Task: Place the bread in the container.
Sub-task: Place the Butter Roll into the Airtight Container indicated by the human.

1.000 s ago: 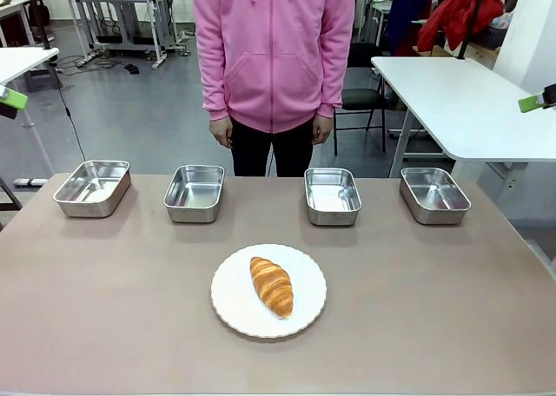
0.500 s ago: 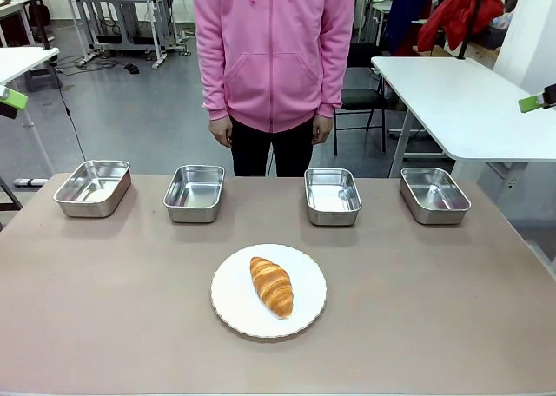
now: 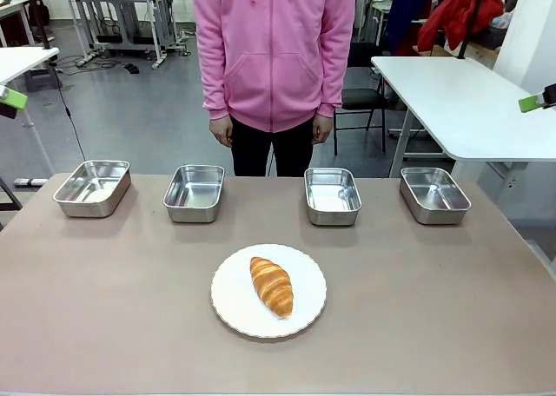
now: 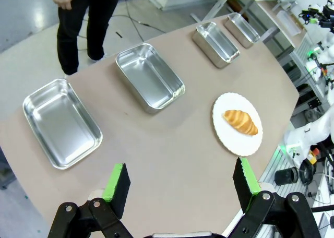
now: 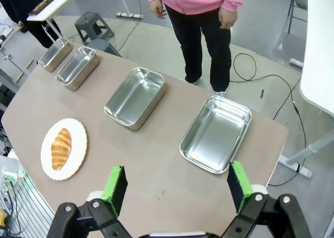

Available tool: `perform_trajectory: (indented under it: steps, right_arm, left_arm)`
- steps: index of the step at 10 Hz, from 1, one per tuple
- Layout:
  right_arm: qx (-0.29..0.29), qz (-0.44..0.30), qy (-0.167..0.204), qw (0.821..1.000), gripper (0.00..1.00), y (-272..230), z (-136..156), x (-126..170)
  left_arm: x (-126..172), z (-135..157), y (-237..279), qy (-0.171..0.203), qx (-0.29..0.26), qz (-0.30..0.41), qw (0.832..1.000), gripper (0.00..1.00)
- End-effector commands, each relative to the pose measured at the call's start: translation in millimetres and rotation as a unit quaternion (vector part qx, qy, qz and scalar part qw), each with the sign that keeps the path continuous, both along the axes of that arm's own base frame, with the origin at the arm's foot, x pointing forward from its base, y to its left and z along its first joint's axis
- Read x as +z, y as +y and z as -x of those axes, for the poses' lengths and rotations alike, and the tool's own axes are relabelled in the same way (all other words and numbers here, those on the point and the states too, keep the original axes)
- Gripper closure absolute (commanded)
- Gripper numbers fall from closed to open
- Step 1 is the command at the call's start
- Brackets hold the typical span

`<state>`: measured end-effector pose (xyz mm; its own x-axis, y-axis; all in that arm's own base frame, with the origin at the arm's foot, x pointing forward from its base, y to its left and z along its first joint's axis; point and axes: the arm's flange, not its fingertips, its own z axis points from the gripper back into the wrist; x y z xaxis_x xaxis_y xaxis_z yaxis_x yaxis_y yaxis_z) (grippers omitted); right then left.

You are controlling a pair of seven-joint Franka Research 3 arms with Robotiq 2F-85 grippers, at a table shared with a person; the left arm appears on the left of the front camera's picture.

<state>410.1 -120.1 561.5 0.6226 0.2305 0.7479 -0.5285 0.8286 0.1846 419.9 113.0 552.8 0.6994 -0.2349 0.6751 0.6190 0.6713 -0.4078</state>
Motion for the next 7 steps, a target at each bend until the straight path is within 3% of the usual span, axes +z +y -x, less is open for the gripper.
perform_trajectory:
  steps: [1, 7]
  right_arm:
    - [0.002, -0.007, -0.006, 1.0, 0.0, 0.5, -0.3, -0.1]
    - [0.002, -0.007, -0.006, 1.0, 0.0, 0.5, -0.3, -0.1]
  left_arm:
    - [0.8, 1.6, 1.0, -0.002, -0.003, 0.002, 1.0, 0.0]
    - [0.8, 1.6, 1.0, -0.002, -0.003, 0.002, 1.0, 0.0]
